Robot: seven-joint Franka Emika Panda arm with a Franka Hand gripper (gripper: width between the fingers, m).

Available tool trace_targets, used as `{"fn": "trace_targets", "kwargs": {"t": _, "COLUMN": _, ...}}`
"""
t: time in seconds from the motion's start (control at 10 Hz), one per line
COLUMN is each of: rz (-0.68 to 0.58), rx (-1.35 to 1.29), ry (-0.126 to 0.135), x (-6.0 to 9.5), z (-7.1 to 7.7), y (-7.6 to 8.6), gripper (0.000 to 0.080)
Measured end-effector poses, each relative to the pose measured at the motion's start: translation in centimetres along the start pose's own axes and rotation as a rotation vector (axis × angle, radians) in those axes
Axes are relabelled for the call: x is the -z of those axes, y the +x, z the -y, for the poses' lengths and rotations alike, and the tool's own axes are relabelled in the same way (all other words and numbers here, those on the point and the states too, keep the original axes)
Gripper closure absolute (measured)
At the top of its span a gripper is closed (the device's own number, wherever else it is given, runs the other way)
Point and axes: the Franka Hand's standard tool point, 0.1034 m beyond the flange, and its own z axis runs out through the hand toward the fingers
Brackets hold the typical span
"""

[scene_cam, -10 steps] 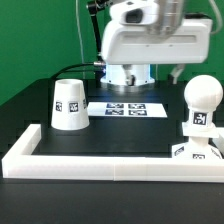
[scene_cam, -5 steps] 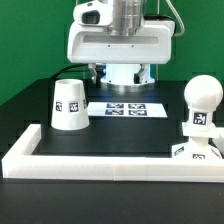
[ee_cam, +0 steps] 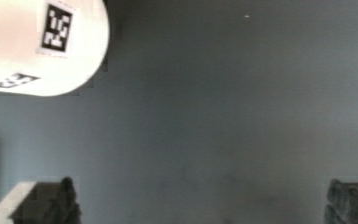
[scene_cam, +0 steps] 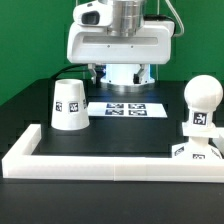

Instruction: Assemble lamp

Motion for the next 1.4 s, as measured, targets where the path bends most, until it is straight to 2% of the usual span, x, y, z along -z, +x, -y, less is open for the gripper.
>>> {"fn": "trace_targets", "kwargs": {"t": 0.1, "rz": -0.056, "rx": -0.011, "ry": 0.0, "x": 0.4, "z": -0.6, "y": -1.2, "gripper": 0.01}}
{"fn": "trace_targets", "kwargs": {"t": 0.2, "rz": -0.104, "rx": -0.019, "ry": 0.013, "x": 0.6, "z": -1.0, "y": -3.0, "gripper": 0.01}}
{"fn": "trace_targets", "kwargs": {"t": 0.3, "rz": -0.12, "rx": -0.02, "ry": 0.024, "x": 0.7, "z": -1.3, "y": -4.1, "gripper": 0.01}}
{"fn": "trace_targets", "kwargs": {"t": 0.4, "rz": -0.127, "rx": -0.018, "ry": 0.029, "x": 1.1, "z": -1.9, "y": -4.5, "gripper": 0.01}}
{"fn": "trace_targets", "kwargs": {"t": 0.5, "rz": -0.135, "rx": -0.011, "ry": 0.031, "x": 1.5, "z": -2.8, "y": -4.5, "gripper": 0.01}}
{"fn": "trace_targets", "kwargs": {"t": 0.6, "rz": -0.13, "rx": 0.004, "ry": 0.026, "x": 1.2, "z": -3.3, "y": -4.5, "gripper": 0.01}}
{"fn": "trace_targets", "kwargs": {"t": 0.8, "rz": -0.108, "rx": 0.025, "ry": 0.019, "x": 0.2, "z": -3.9, "y": -4.1, "gripper": 0.01}}
{"fn": "trace_targets", "kwargs": {"t": 1.4, "rz": -0.051, "rx": 0.061, "ry": 0.004, "x": -2.7, "z": -4.9, "y": -4.9, "gripper": 0.01}}
